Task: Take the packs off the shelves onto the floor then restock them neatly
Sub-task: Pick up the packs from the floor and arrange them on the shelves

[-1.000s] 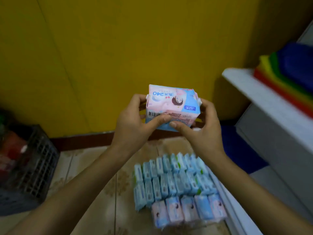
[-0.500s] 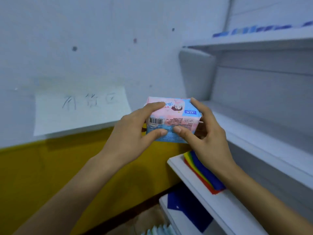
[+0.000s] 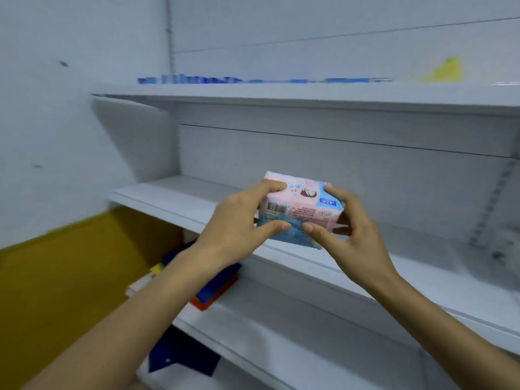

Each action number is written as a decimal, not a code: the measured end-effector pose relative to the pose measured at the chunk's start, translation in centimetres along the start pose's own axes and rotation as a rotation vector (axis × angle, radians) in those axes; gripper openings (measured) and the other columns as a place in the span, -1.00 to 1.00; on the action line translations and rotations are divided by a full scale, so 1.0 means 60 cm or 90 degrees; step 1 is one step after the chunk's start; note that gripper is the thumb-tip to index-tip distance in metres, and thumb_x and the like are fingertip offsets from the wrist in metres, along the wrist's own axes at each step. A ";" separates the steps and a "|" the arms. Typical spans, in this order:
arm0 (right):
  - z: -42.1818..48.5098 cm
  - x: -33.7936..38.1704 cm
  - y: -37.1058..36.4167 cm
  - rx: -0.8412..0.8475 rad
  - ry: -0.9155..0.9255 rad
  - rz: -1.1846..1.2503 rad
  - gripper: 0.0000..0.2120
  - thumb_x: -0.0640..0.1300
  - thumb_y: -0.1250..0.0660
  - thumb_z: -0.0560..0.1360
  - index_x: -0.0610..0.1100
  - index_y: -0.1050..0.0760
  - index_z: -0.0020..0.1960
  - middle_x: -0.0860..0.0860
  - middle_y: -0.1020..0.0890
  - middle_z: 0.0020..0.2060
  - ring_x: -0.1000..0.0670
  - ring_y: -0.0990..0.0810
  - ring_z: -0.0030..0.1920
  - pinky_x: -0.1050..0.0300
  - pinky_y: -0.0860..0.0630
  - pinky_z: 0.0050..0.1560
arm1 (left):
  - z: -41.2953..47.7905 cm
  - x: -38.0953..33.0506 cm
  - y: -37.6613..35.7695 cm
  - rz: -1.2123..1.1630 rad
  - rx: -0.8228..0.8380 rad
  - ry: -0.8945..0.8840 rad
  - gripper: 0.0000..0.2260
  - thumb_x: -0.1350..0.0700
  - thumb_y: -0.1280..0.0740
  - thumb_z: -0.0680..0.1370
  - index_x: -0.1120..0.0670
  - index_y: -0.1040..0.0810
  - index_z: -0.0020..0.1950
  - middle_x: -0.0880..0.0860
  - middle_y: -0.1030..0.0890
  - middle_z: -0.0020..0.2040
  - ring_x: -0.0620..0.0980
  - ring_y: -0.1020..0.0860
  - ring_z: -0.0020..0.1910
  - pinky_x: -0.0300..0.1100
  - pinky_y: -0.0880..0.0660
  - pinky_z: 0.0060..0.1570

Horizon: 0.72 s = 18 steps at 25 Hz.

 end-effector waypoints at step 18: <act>0.037 -0.466 0.254 -0.047 -0.285 -0.181 -0.53 -0.15 -0.40 0.48 0.22 -0.29 0.23 0.16 -0.58 0.06 0.10 -0.60 0.03 -0.02 -0.60 0.03 | 0.202 0.027 -0.542 -0.013 0.199 -0.006 -0.65 0.07 -0.34 0.55 -0.05 -0.40 0.32 0.00 -0.51 0.23 -0.04 -0.59 0.00 -0.15 -0.58 -0.02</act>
Point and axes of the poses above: each hand's wrist, its own z-axis towards the middle knuckle, its own y-axis out of the back of the hand, x = y × z, the point moved 5 cm from there along z, towards the middle knuckle
